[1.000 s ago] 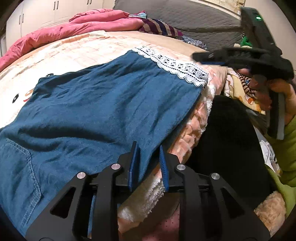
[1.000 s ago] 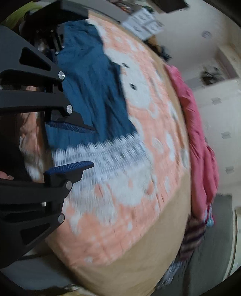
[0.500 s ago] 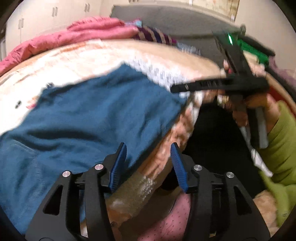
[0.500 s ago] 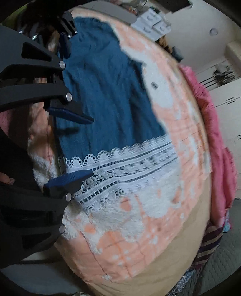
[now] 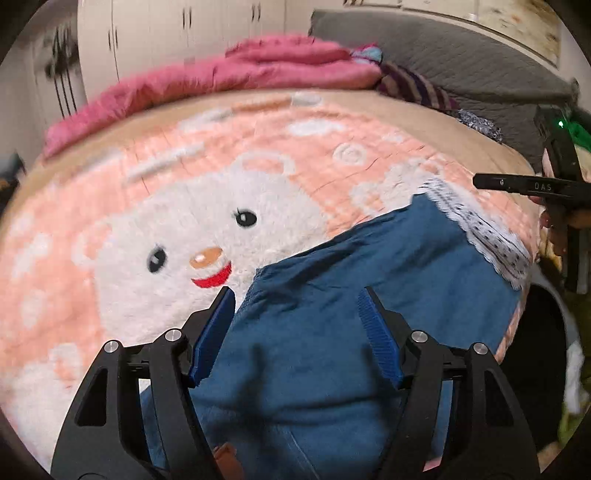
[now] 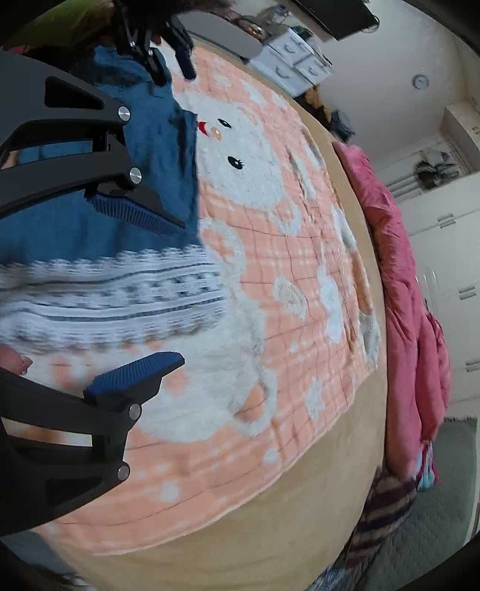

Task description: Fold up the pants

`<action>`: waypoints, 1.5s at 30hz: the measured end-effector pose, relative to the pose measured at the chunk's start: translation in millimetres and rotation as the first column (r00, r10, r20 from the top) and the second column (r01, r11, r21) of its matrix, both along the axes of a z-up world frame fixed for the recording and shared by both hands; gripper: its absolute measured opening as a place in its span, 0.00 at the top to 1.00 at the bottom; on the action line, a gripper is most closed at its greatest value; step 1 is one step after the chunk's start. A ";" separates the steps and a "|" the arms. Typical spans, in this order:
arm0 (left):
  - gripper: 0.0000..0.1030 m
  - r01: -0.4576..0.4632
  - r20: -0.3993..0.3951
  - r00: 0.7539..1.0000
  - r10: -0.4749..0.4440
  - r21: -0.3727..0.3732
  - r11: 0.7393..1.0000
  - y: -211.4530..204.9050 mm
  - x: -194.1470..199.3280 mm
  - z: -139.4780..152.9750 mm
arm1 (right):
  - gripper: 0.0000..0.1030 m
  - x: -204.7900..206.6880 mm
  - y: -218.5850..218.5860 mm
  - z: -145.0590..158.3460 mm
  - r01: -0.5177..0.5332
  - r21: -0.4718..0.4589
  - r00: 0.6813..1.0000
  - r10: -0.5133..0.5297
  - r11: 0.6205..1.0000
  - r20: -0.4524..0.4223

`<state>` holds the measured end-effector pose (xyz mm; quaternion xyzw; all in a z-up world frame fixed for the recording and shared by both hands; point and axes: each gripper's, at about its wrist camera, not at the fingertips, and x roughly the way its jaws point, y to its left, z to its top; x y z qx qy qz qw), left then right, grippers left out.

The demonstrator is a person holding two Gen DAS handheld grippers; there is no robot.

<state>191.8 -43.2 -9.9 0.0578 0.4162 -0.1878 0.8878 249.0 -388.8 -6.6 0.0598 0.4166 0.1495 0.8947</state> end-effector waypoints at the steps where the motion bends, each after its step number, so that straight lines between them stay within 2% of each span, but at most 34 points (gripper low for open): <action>1: 0.41 -0.002 -0.018 1.000 0.002 0.004 1.000 1.9 6.8 -3.4 | 0.37 8.8 0.3 -3.1 0.004 -0.013 1.000 -0.004 1.000 -0.013; 6: 0.41 0.032 -0.071 0.997 -0.030 0.033 0.999 -4.0 35.3 -17.3 | 0.37 49.9 0.4 -21.2 -0.024 -0.042 0.997 0.021 0.999 -0.078; 9: 0.41 0.031 -0.113 0.993 -0.022 0.076 0.997 -9.6 51.0 -31.6 | 0.37 69.0 -5.6 -35.3 -0.019 0.023 0.989 0.022 1.000 -0.148; 12: 0.45 0.022 -0.163 0.986 -0.020 0.012 1.000 -8.1 60.3 -41.3 | 0.40 73.1 -7.6 -43.1 -0.033 0.085 0.981 0.049 0.996 -0.187; 16: 0.84 0.017 -0.199 0.980 -0.026 -0.050 0.999 -6.4 62.4 -50.5 | 0.70 72.0 -2.8 -53.0 -0.069 0.119 0.974 0.093 0.990 -0.209; 17: 0.90 0.019 -0.200 0.979 -0.031 -0.060 0.998 -6.4 61.0 -50.5 | 0.78 69.5 -1.1 -53.6 -0.081 0.116 0.974 0.103 0.990 -0.200; 19: 0.96 0.024 -0.185 0.982 -0.037 -0.075 0.997 -6.4 56.7 -46.3 | 0.81 64.1 0.8 -51.7 -0.096 0.111 0.978 0.114 0.989 -0.173; 22: 0.97 0.004 -0.136 0.991 -0.017 -0.099 0.995 -2.7 53.5 -36.2 | 0.83 54.2 -0.3 -44.7 -0.097 0.096 0.988 0.107 0.991 -0.114; 26: 0.98 -0.019 -0.094 0.996 0.009 -0.097 0.995 -3.3 60.0 -29.2 | 0.84 54.9 0.2 -33.1 -0.086 0.090 0.994 0.091 0.992 -0.054; 28: 0.98 -0.038 -0.101 0.995 0.028 -0.095 0.995 -4.4 66.6 -33.6 | 0.84 61.5 1.8 -34.4 -0.071 0.060 0.996 0.074 0.996 -0.054; 32: 0.98 -0.056 -0.121 0.992 0.047 -0.072 0.996 -6.5 72.6 -47.0 | 0.84 74.7 11.4 -52.2 -0.061 -0.066 0.995 0.056 0.996 -0.079; 34: 0.96 -0.055 -0.133 0.990 0.046 -0.068 0.996 -6.9 73.2 -53.3 | 0.84 76.6 14.3 -57.3 -0.069 -0.088 0.994 0.061 0.994 -0.092; 36: 0.93 -0.065 -0.133 0.990 0.055 -0.072 0.995 -4.5 72.9 -54.7 | 0.77 75.9 13.1 -59.0 -0.062 -0.098 0.994 0.053 0.993 -0.091; 38: 0.83 -0.083 -0.131 0.989 0.073 -0.073 0.994 -1.1 72.0 -53.0 | 0.65 73.8 13.3 -57.9 -0.055 -0.130 0.996 0.045 0.990 -0.079; 40: 0.74 -0.095 -0.121 0.989 0.086 -0.074 0.993 1.9 67.9 -48.6 | 0.62 68.4 10.7 -52.9 -0.042 -0.136 0.998 0.034 0.990 -0.058; 41: 0.68 -0.101 -0.114 0.989 0.092 -0.075 0.992 3.3 64.6 -45.3 | 0.58 63.8 8.2 -48.8 -0.032 -0.127 0.999 0.026 0.991 -0.047; 43: 0.63 -0.109 -0.090 0.991 0.102 -0.078 0.991 5.5 55.8 -37.3 | 0.54 53.3 5.1 -42.1 -0.017 -0.126 1.000 0.014 0.992 -0.022; 45: 0.47 -0.123 -0.071 0.991 0.116 -0.089 0.989 7.5 45.5 -28.7 | 0.51 39.2 4.3 -35.1 -0.013 -0.117 1.000 0.013 0.993 0.000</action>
